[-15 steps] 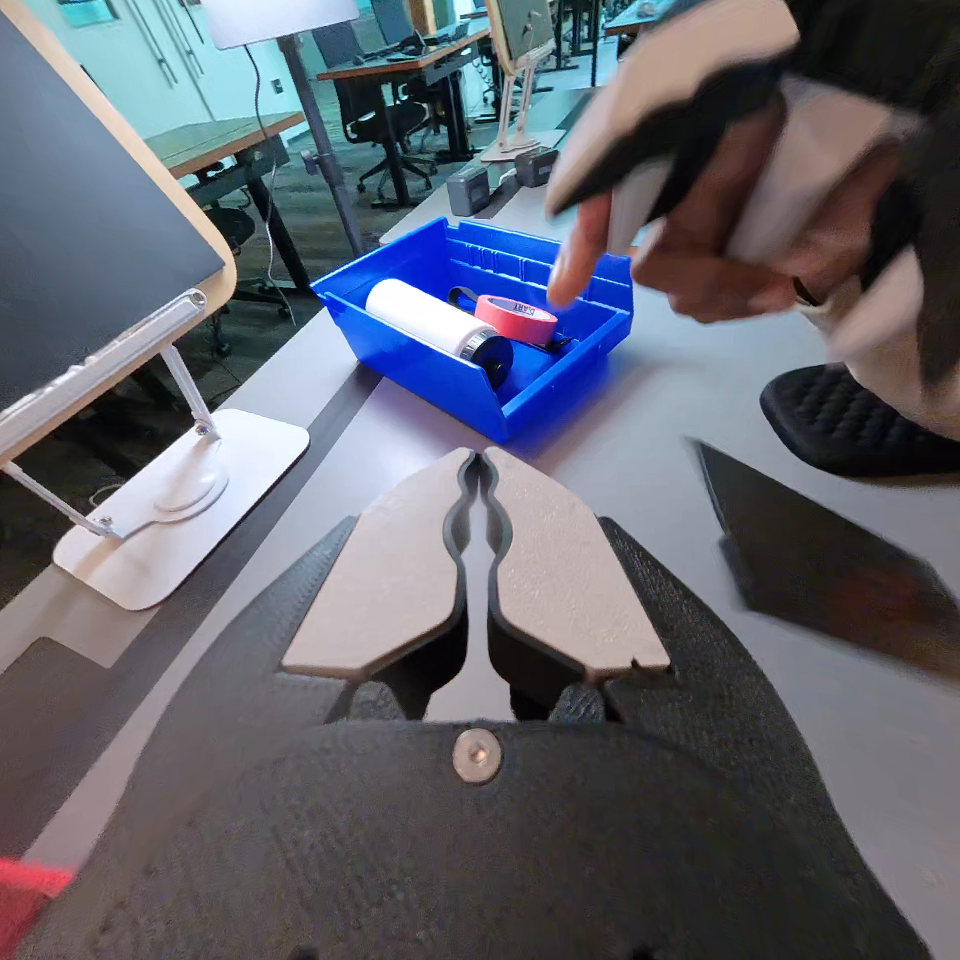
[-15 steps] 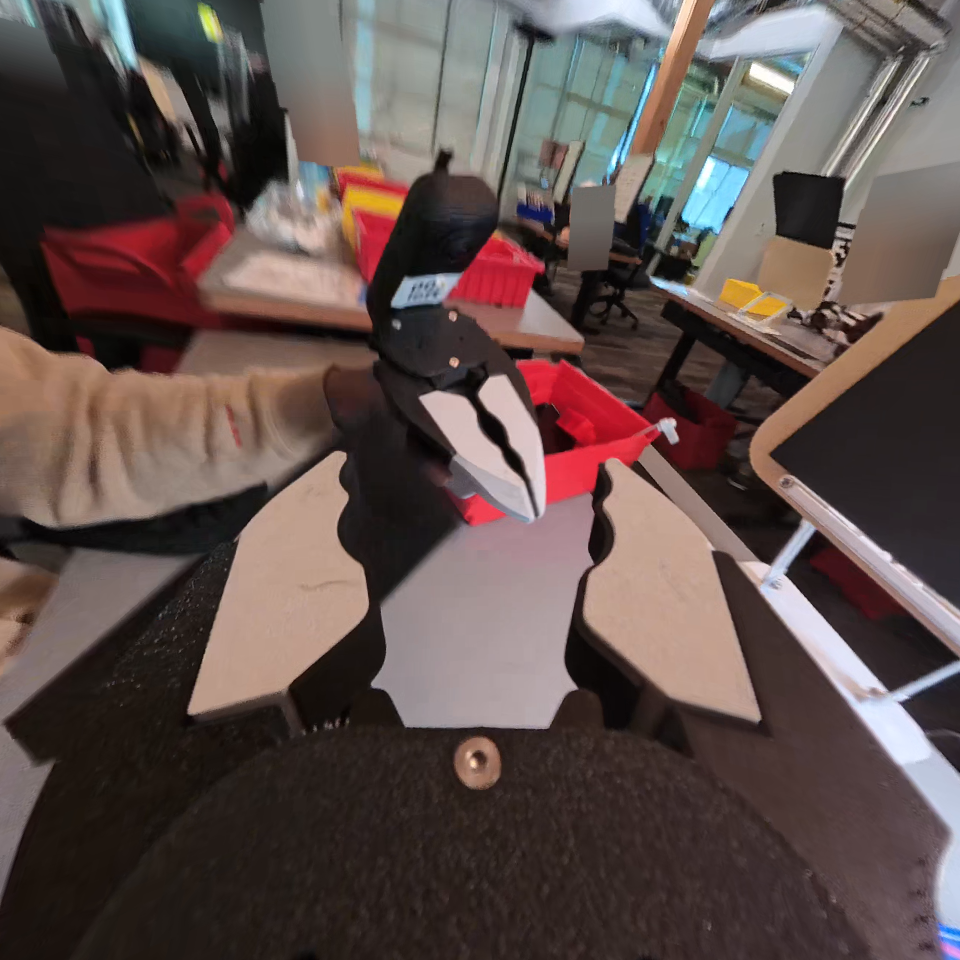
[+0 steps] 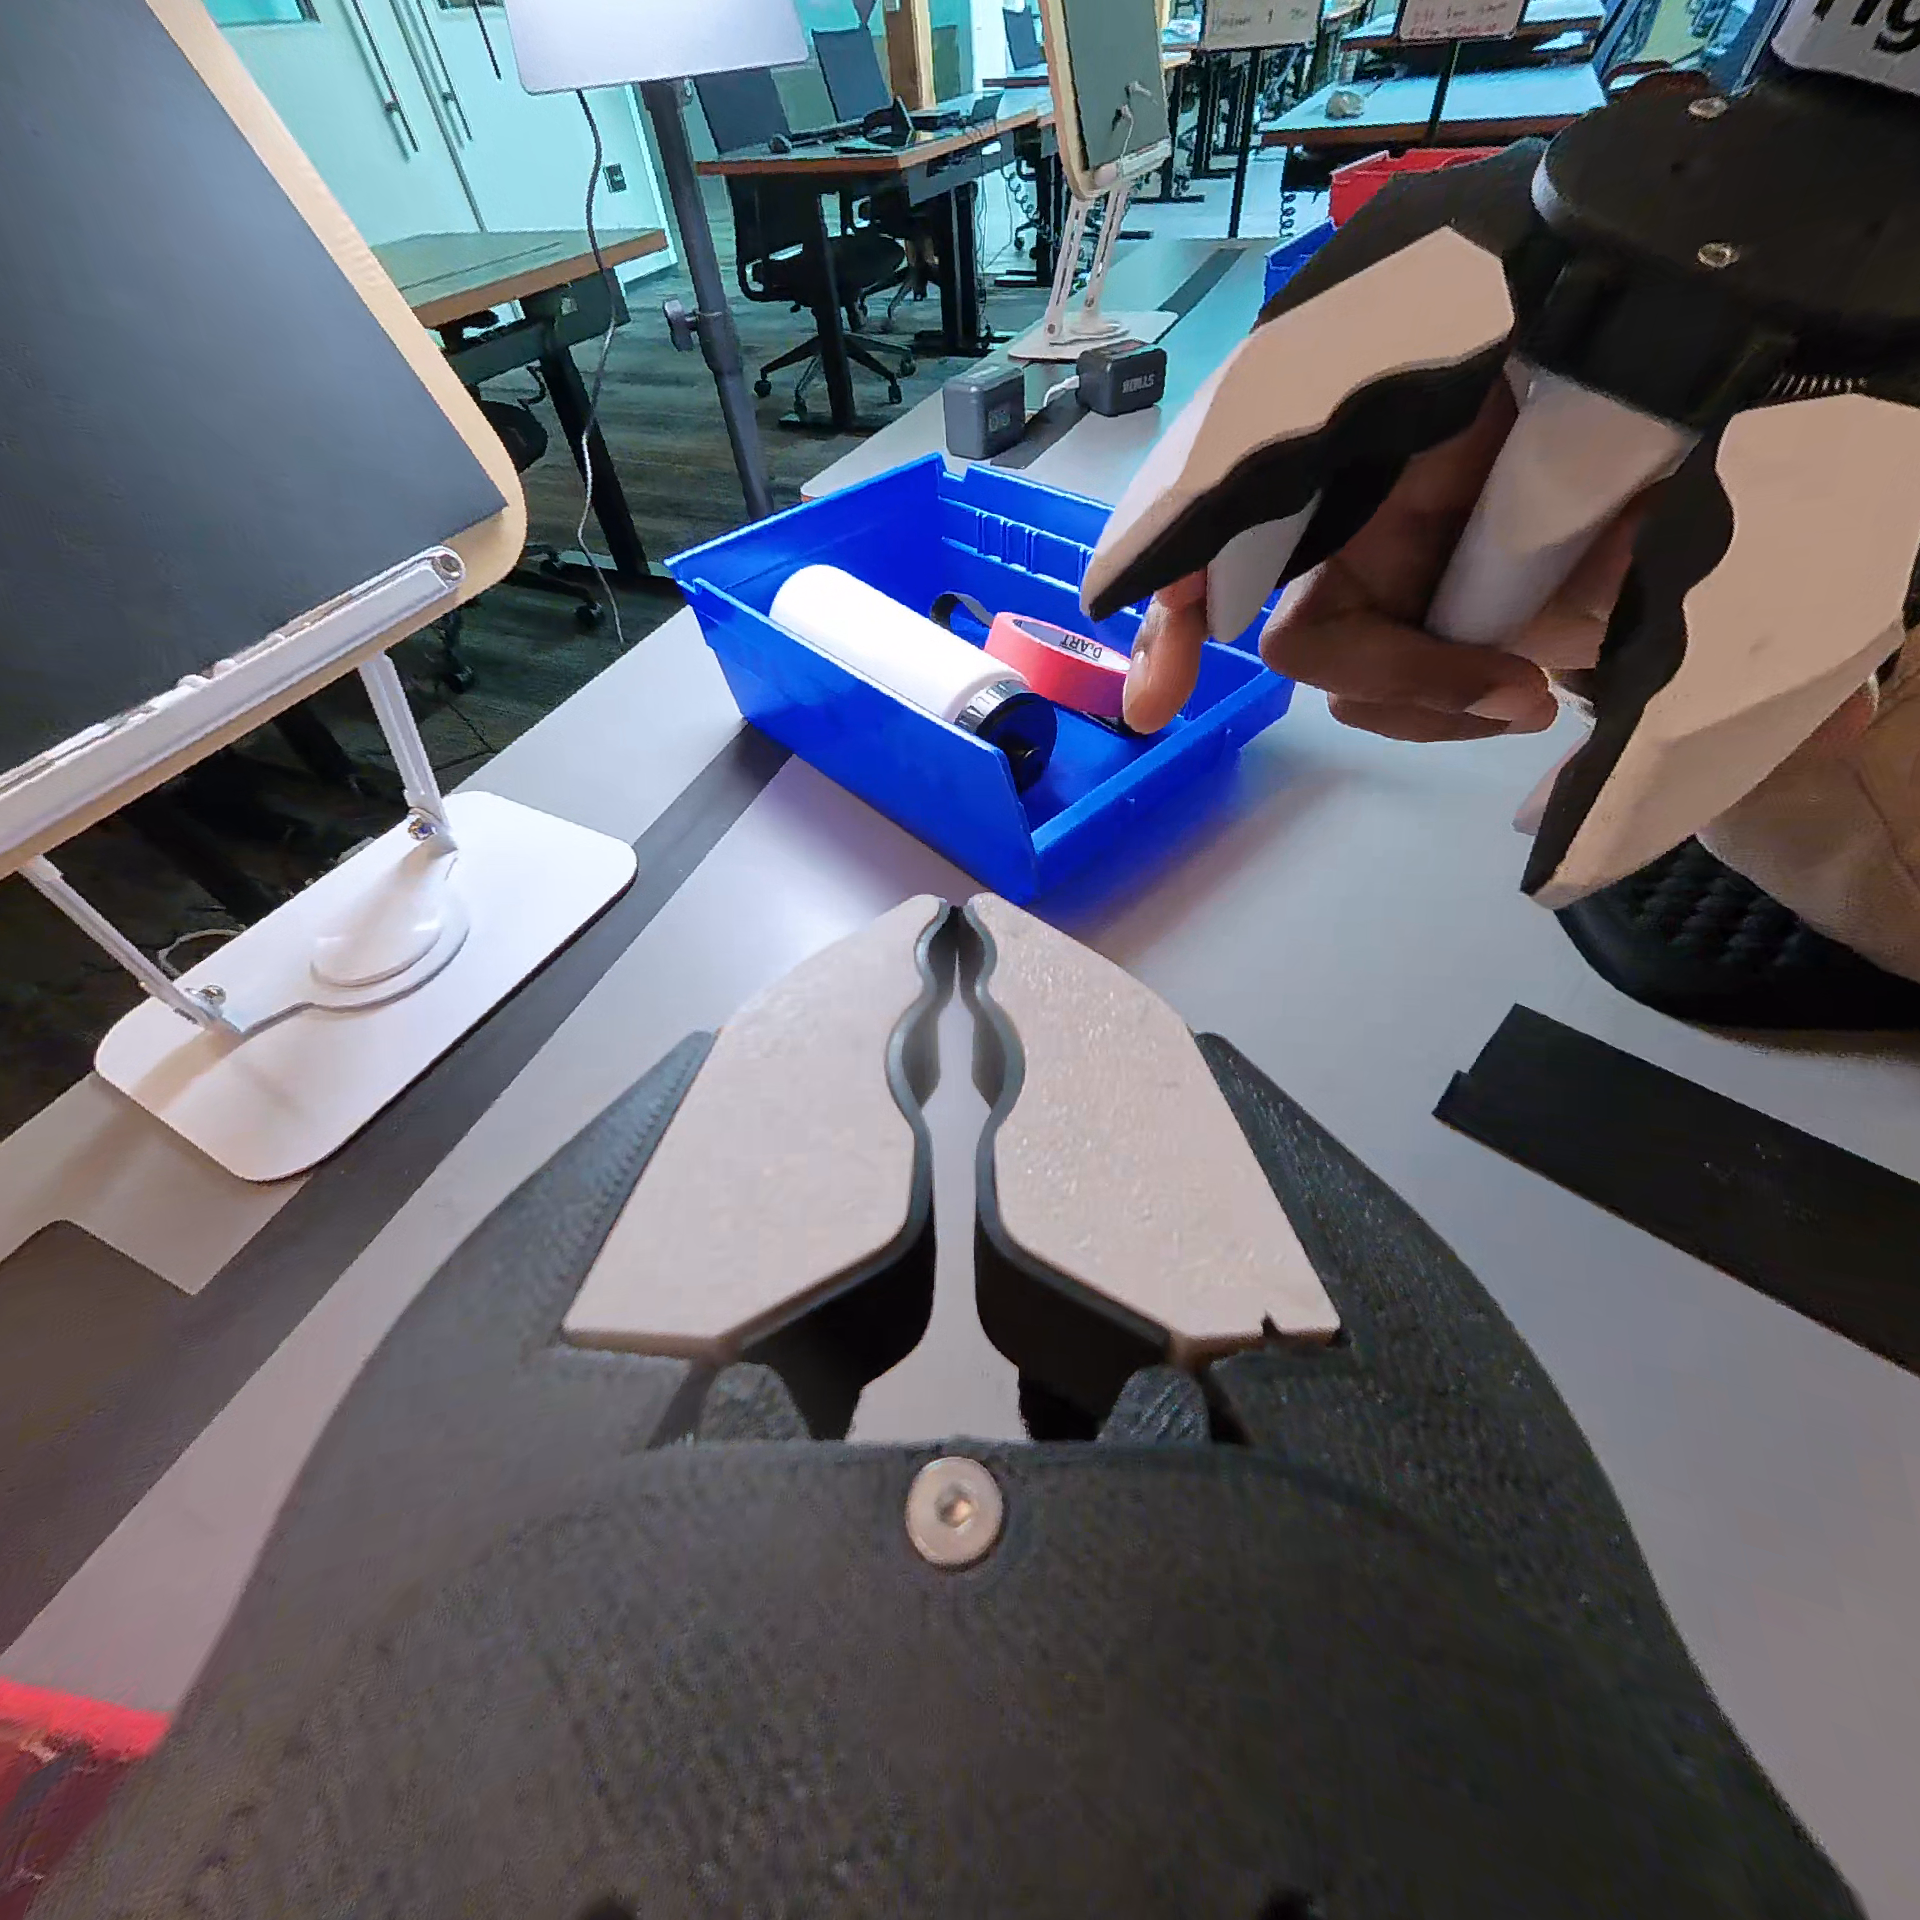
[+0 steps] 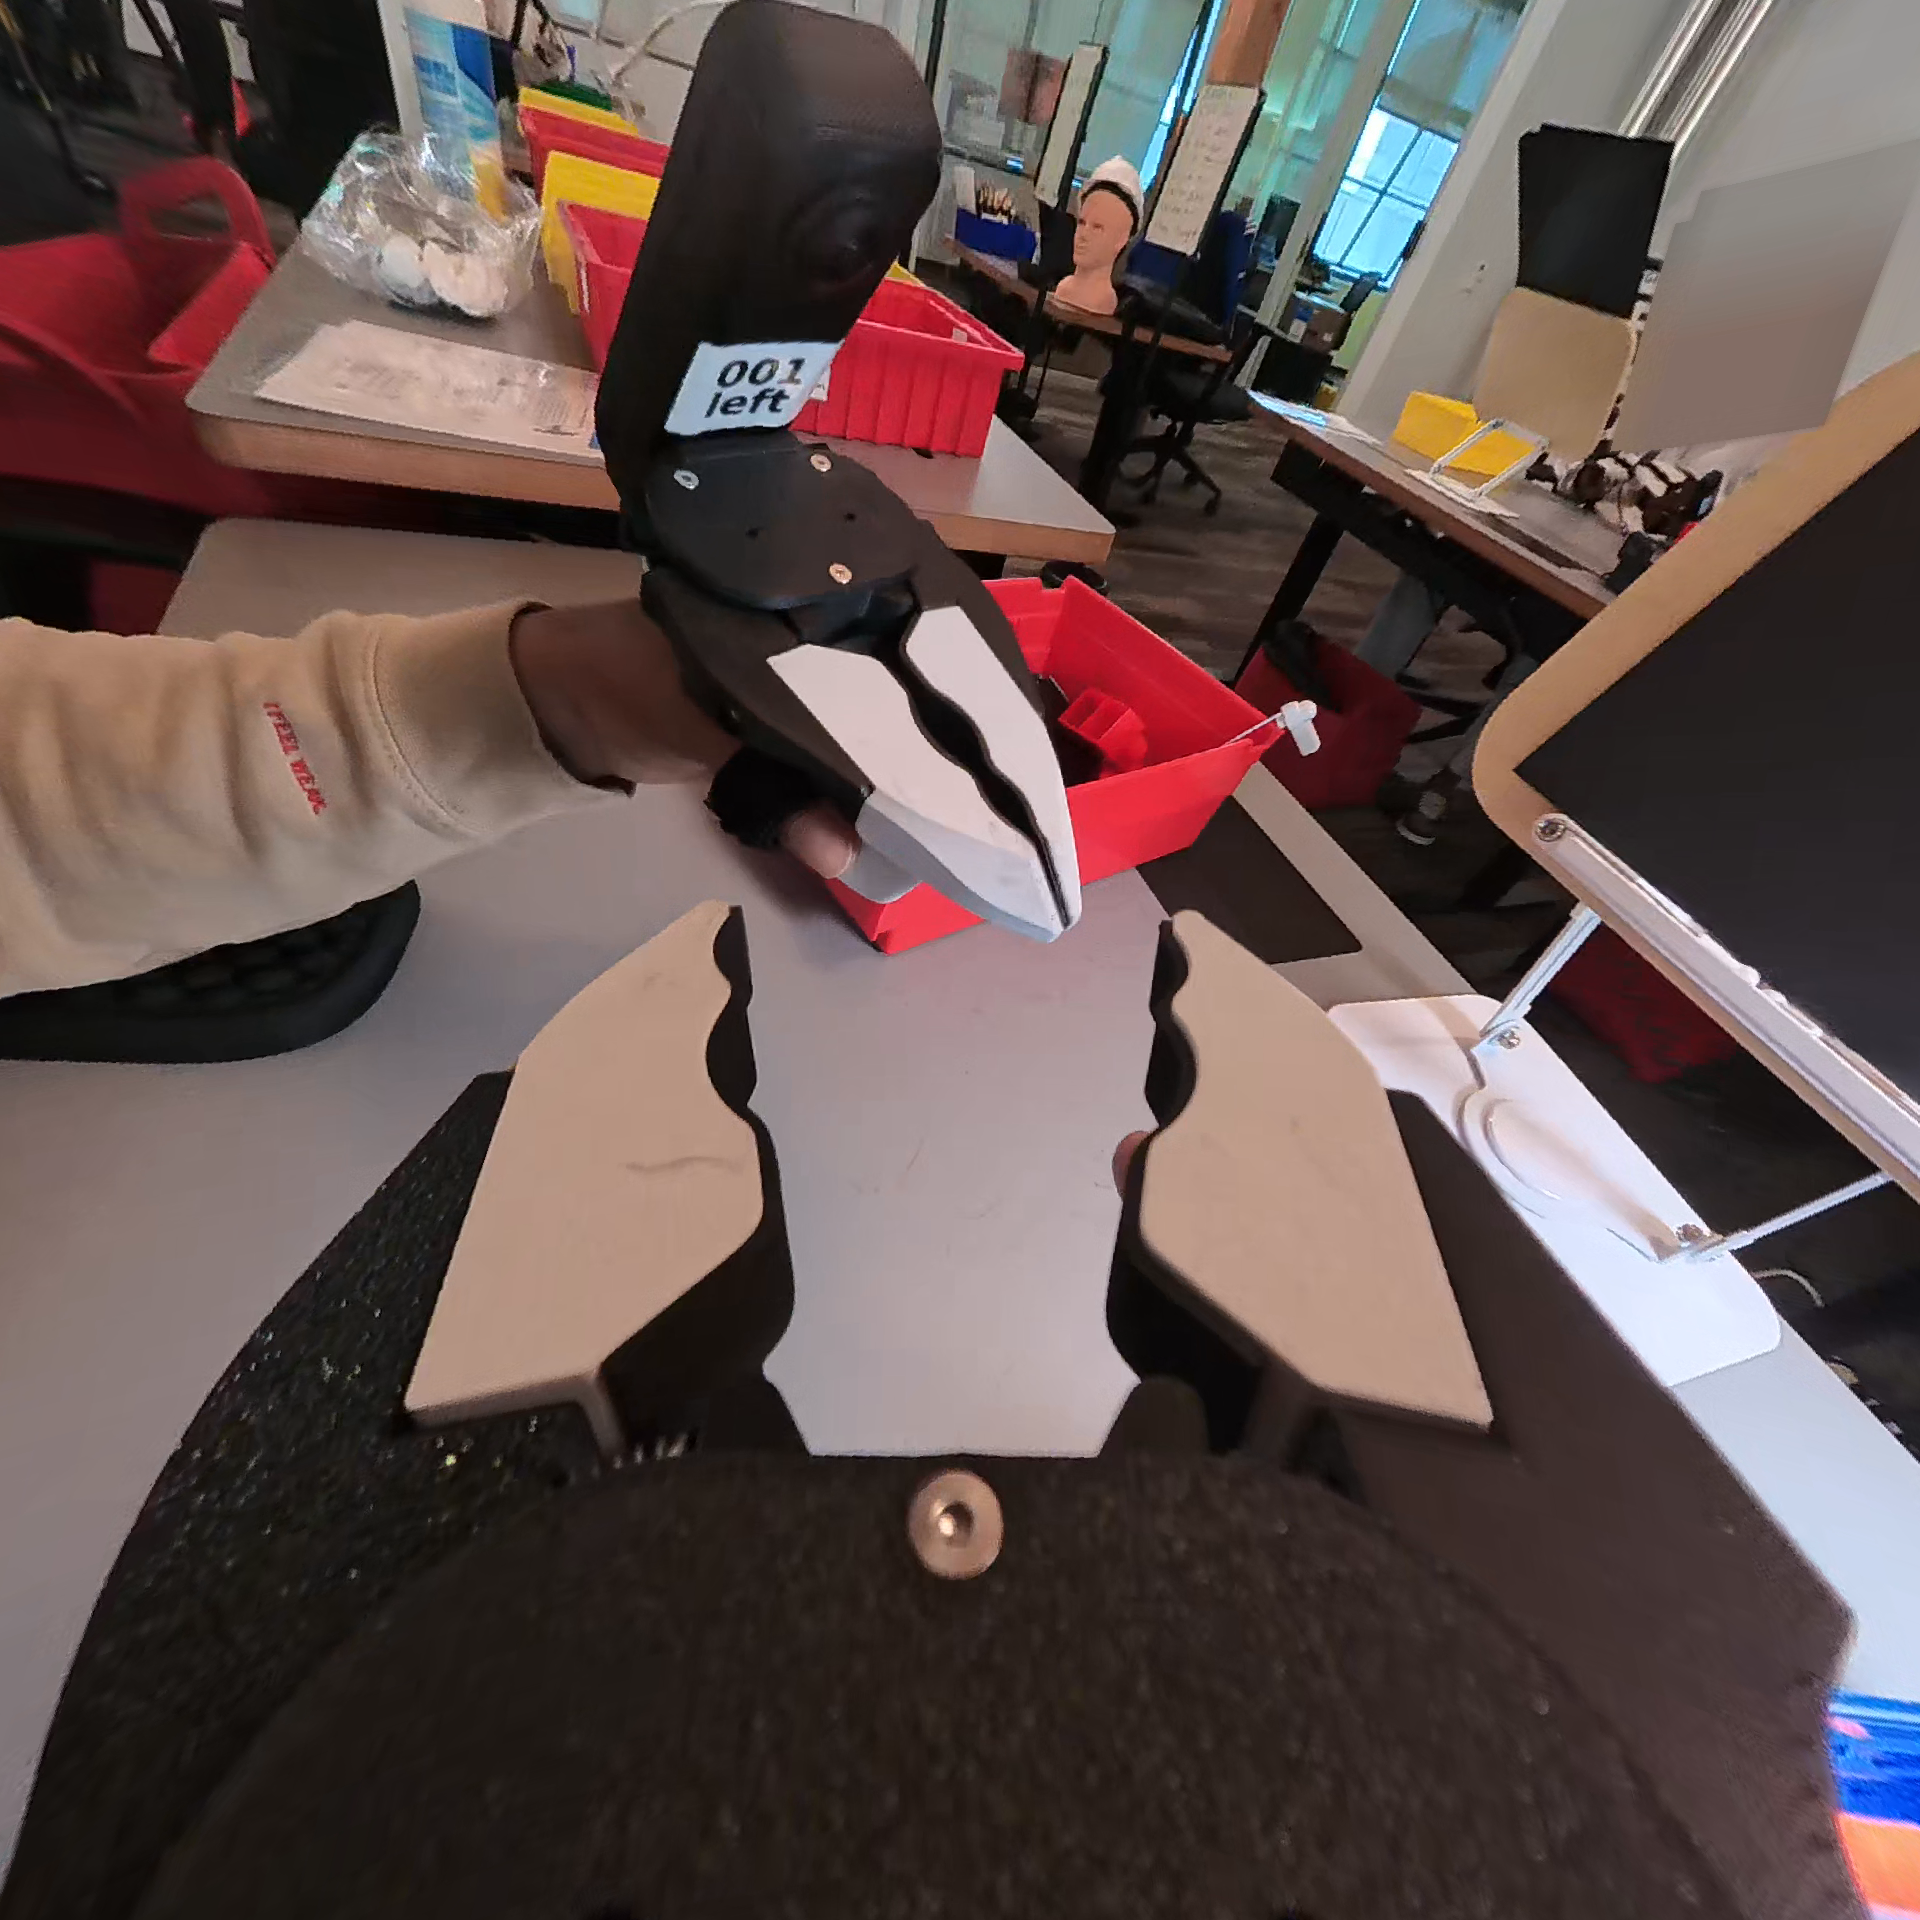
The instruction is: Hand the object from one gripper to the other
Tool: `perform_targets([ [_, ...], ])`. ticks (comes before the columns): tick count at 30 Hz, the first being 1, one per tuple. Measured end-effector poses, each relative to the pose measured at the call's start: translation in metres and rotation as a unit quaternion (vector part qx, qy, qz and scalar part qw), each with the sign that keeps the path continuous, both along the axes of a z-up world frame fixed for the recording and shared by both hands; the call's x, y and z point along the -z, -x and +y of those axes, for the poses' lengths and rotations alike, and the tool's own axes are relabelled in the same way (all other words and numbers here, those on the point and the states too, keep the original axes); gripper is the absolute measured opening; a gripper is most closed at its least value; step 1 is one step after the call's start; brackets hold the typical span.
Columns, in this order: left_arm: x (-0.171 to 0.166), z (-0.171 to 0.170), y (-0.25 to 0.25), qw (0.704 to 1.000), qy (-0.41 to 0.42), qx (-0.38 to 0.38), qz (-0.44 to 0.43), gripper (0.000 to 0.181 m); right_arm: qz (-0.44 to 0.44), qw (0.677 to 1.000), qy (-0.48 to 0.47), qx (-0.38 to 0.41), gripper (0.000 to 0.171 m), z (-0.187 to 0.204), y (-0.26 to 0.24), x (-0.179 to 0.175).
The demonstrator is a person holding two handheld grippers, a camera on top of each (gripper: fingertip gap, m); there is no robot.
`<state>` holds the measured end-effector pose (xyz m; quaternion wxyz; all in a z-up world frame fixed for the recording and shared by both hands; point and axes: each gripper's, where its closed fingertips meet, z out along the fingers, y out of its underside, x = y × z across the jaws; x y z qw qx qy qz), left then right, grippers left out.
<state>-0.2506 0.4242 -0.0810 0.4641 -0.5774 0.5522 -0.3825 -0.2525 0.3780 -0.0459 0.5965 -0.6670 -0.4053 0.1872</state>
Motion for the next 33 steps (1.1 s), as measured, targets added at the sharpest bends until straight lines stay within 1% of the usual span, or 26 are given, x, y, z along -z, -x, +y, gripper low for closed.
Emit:
perform_targets([
  [6, -0.007, 0.000, 0.001, 1.000, -0.016, -0.004, -0.018, 0.000, -0.022, 1.000, -0.013, 0.000, 0.071, -0.005, 0.000, -0.002],
  [9, -0.018, 0.001, 0.005, 0.999, -0.023, -0.009, -0.039, 0.000, -0.075, 0.997, -0.018, 0.010, 0.064, -0.010, -0.011, 0.002],
  [12, -0.027, -0.002, 0.009, 0.998, -0.028, -0.010, -0.047, 0.001, -0.142, 0.990, 0.026, 0.000, 0.058, -0.023, -0.022, 0.033],
  [14, -0.033, -0.005, 0.010, 0.998, -0.038, -0.010, -0.051, 0.001, -0.192, 0.977, 0.093, -0.026, 0.056, -0.042, -0.032, 0.074],
  [16, -0.039, -0.010, 0.011, 0.997, -0.056, -0.008, -0.050, 0.002, -0.237, 0.955, 0.170, -0.054, 0.052, -0.068, -0.050, 0.118],
  [18, -0.045, -0.019, 0.010, 0.996, -0.080, -0.001, -0.050, 0.002, -0.249, 0.937, 0.238, -0.059, 0.044, -0.088, -0.070, 0.154],
  [20, -0.048, -0.030, 0.006, 0.994, -0.098, 0.012, -0.048, 0.002, -0.231, 0.923, 0.300, -0.063, 0.037, -0.105, -0.082, 0.178],
  [21, -0.050, -0.035, 0.004, 0.993, -0.105, 0.018, -0.047, 0.002, -0.219, 0.919, 0.322, -0.065, 0.034, -0.111, -0.084, 0.186],
  [24, -0.054, -0.047, 0.000, 0.992, -0.114, 0.031, -0.052, 0.001, -0.195, 0.916, 0.344, -0.070, 0.023, -0.120, -0.081, 0.199],
  [25, -0.055, -0.049, 0.000, 0.992, -0.114, 0.033, -0.053, 0.001, -0.202, 0.913, 0.349, -0.066, 0.019, -0.120, -0.081, 0.204],
  [27, -0.057, -0.050, 0.002, 0.991, -0.116, 0.032, -0.054, 0.001, -0.238, 0.896, 0.368, -0.067, 0.012, -0.125, -0.084, 0.220],
  [29, -0.059, -0.049, 0.004, 0.991, -0.117, 0.029, -0.055, 0.001, -0.223, 0.892, 0.384, -0.086, 0.007, -0.131, -0.074, 0.224],
  [31, -0.063, -0.049, 0.007, 0.991, -0.118, 0.027, -0.062, 0.001, -0.234, 0.885, 0.391, -0.091, 0.005, -0.132, -0.072, 0.224],
  [33, -0.065, -0.049, 0.009, 0.991, -0.116, 0.029, -0.066, 0.001, -0.237, 0.880, 0.399, -0.099, 0.000, -0.132, -0.070, 0.223],
])
